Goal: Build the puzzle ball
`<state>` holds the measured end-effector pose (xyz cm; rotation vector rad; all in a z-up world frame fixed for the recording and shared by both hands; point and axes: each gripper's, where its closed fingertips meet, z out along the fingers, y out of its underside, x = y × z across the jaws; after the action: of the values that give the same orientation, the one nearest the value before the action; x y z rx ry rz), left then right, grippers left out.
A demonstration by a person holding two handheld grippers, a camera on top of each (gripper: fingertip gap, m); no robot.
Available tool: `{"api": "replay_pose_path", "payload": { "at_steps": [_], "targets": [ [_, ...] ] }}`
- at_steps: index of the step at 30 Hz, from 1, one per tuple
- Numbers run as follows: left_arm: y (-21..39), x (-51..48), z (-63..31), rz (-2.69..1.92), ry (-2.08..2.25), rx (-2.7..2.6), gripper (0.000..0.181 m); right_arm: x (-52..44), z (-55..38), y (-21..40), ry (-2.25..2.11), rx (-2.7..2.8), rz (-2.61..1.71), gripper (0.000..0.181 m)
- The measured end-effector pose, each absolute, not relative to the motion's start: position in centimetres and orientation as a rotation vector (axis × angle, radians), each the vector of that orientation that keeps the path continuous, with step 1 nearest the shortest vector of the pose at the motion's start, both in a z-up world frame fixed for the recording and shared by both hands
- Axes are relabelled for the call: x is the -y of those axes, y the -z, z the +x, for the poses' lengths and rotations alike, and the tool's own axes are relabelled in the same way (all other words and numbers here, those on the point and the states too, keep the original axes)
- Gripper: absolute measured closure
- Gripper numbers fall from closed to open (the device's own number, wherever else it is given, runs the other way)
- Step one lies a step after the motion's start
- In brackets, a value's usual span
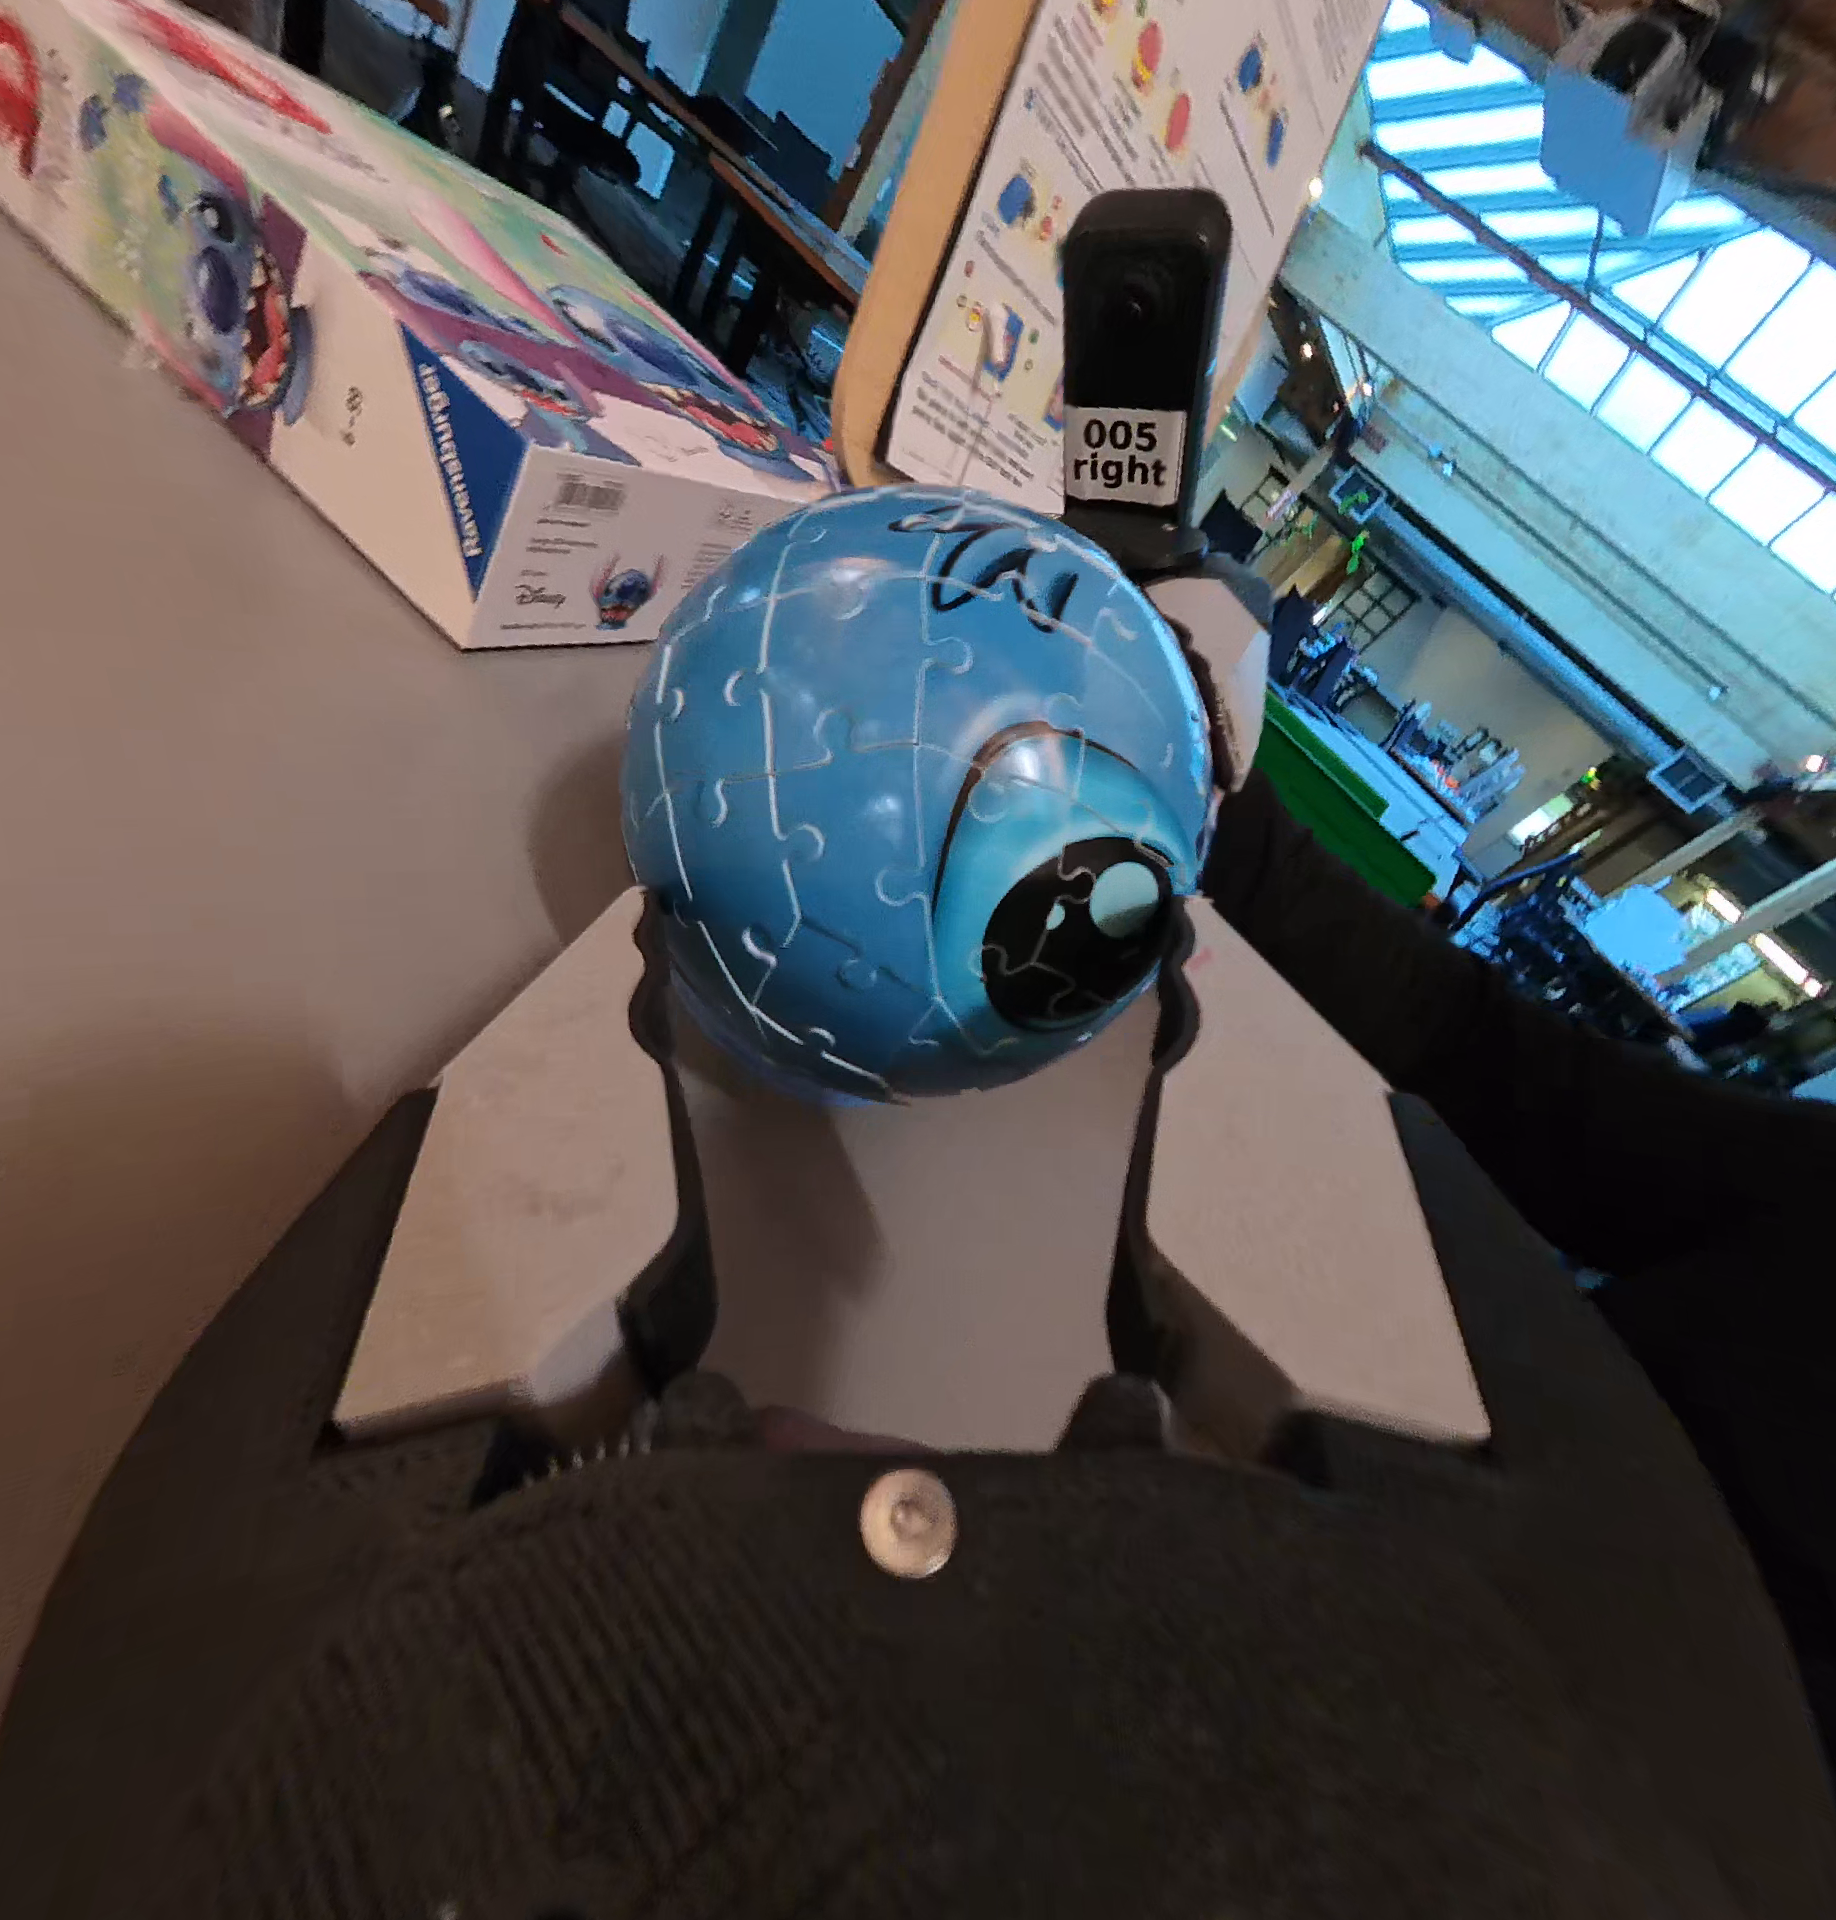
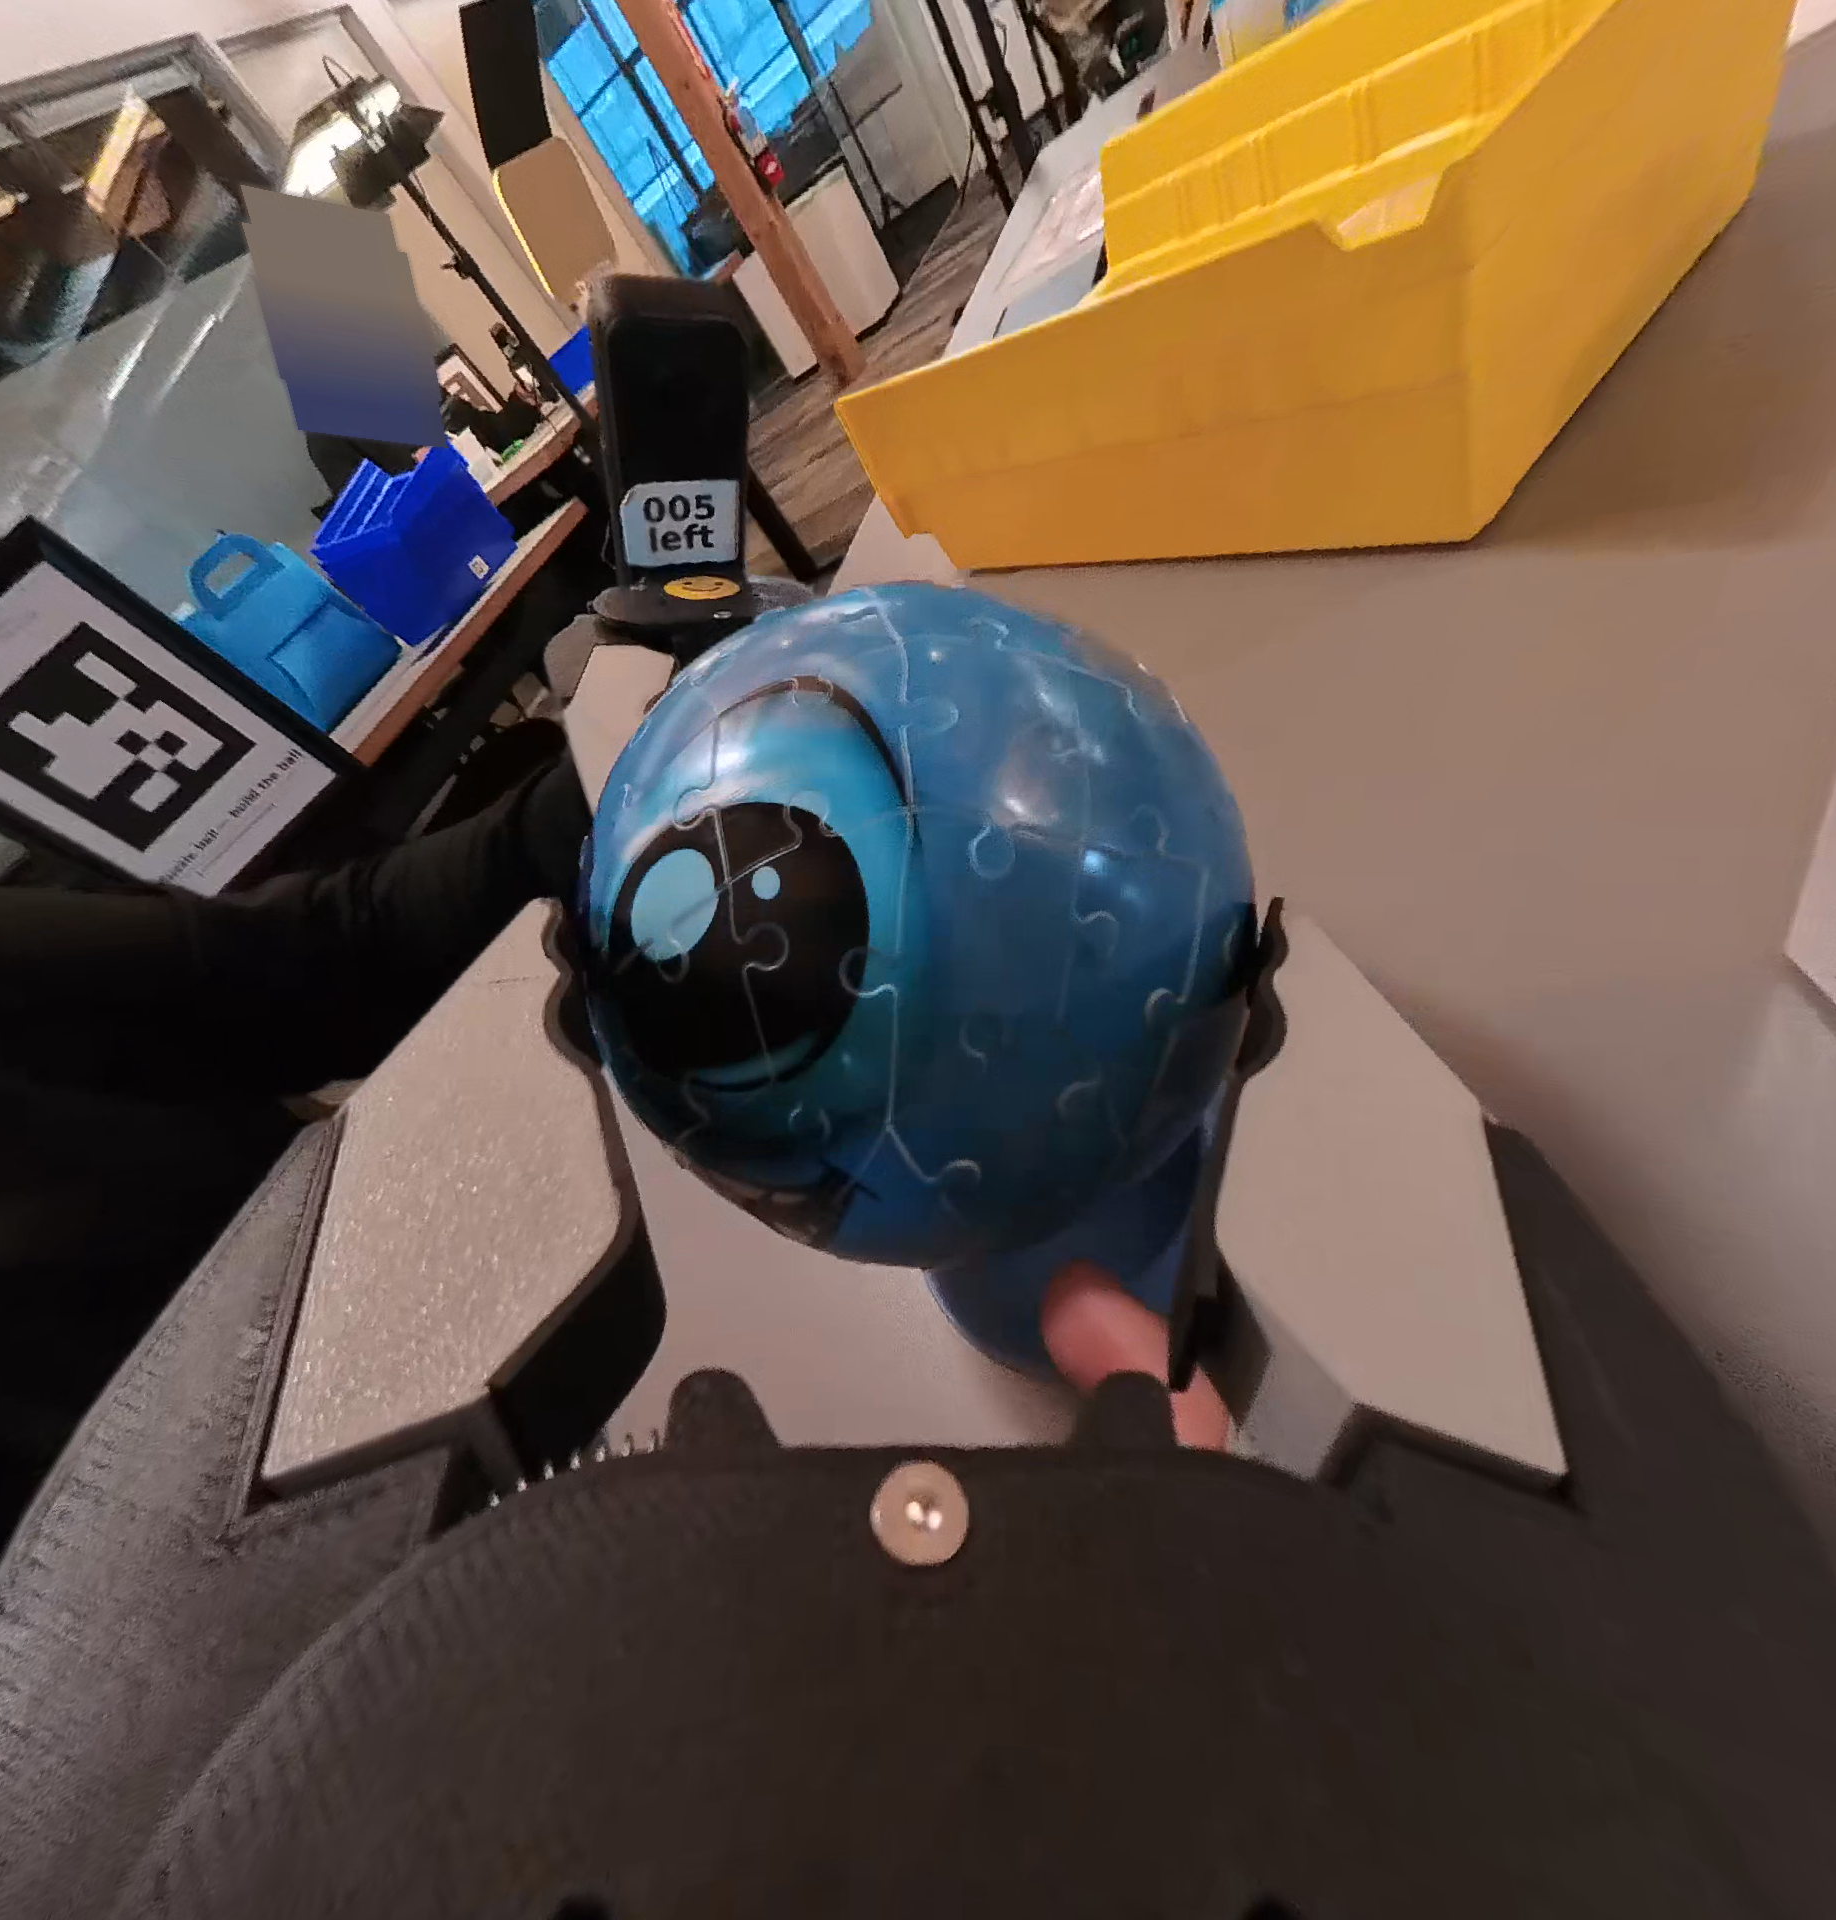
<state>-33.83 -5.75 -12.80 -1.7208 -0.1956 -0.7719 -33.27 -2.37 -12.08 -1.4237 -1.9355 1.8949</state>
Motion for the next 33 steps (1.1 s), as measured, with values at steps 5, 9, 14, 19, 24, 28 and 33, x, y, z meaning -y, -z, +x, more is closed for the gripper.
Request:
{"api": "replay_pose_path", "payload": {
  "at_steps": [5,9,14,19,24,28,33],
  "targets": [
    [13.4,6.4,-35.2,-1.704,0.864,0.352,0.088,2.9,-35.5,12.1,-1.943,1.973,-1.529,0.056],
    [14.1,6.5,-35.3,-1.749,0.842,0.371,0.087,3.0,-36.8,12.0,-1.985,1.971,-1.56,0.056],
    [14.8,6.8,-35.0,-1.798,0.83,0.37,0.086,3.3,-37.6,12.2,-2.005,1.995,-1.594,0.058],
    [15.0,6.8,-34.7,-1.823,0.839,0.371,0.087,3.5,-37.7,12.1,-1.976,2.013,-1.627,0.059],
    [15.4,8.3,-34.4,-1.849,0.851,0.383,0.085,5.0,-37.9,12.1,-1.941,2.094,-1.663,0.064],
    [15.7,9.3,-34.8,-1.855,0.857,0.414,0.086,5.9,-38.6,12.2,-1.912,2.117,-1.632,0.064],
    [15.4,10.3,-35.5,-1.819,0.864,0.444,0.088,6.5,-39.7,11.9,-1.93,2.1,-1.633,0.065]
  ]
}}
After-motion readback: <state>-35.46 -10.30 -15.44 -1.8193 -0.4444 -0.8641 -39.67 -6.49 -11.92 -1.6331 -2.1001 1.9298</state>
